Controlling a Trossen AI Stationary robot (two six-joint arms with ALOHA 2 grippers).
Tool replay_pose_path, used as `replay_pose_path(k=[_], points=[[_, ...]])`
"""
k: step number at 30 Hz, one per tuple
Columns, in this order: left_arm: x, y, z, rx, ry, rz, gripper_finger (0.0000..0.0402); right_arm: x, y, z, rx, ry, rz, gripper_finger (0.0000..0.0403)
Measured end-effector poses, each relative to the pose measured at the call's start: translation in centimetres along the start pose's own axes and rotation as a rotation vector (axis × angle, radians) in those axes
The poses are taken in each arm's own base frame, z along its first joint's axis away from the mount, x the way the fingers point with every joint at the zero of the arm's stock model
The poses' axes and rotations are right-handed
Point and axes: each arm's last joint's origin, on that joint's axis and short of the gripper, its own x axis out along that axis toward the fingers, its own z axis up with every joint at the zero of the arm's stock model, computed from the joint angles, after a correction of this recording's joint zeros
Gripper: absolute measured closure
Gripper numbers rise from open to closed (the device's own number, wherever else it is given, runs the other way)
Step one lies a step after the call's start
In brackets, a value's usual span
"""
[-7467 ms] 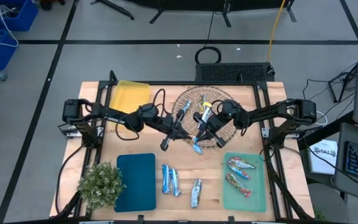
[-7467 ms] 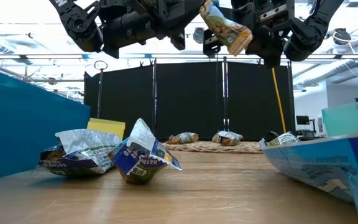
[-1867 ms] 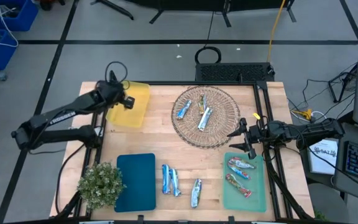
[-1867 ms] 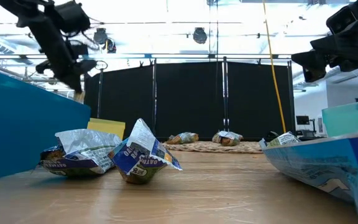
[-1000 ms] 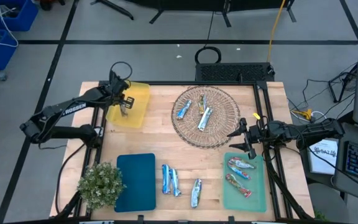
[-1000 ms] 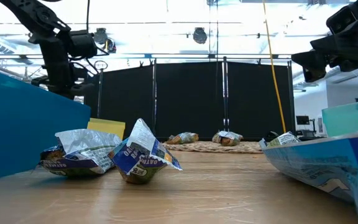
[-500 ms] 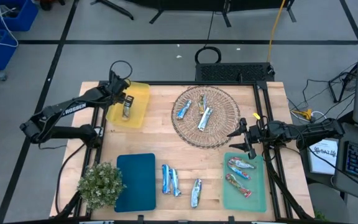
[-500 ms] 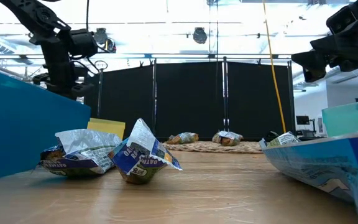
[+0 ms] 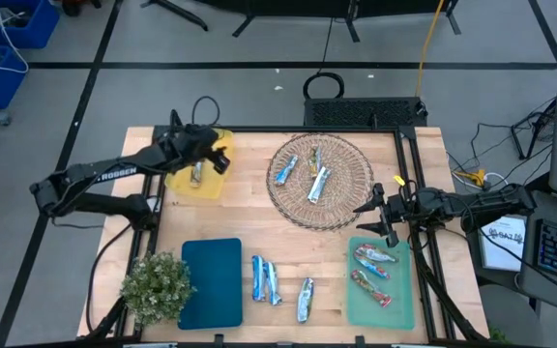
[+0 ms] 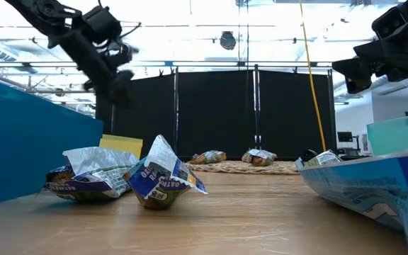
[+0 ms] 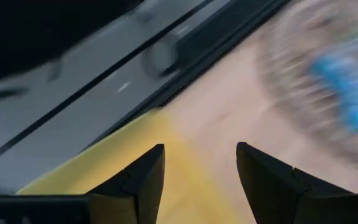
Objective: Pick and place Granola Bars by type
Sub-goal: Put the yellow granola bar into the yellow bin
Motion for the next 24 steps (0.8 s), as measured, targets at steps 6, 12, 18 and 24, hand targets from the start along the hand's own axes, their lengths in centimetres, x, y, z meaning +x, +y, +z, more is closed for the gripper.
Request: replay_pose_path(k=[6, 12, 18, 24], points=[[-1.1, -3.1, 2.2, 0.031, -0.243, -0.399, 0.0201, 0.0, 0.0, 0.0, 0.0, 0.0, 0.0, 0.02], [-2.7, -5.1, 3.7, -0.026, -0.377, -0.656, 0.0197, 0.0, 0.0, 0.0, 0.0, 0.0, 0.0, 0.02], [-3.5, -6.1, 5.4, -0.059, -0.29, -0.639, 0.0193, 0.0, 0.0, 0.0, 0.0, 0.0, 0.0, 0.02], [-1.4, -7.8, 7.3, -0.051, -0.093, -0.466, 0.0192, 0.0, 0.0, 0.0, 0.0, 0.0, 0.0, 0.02]])
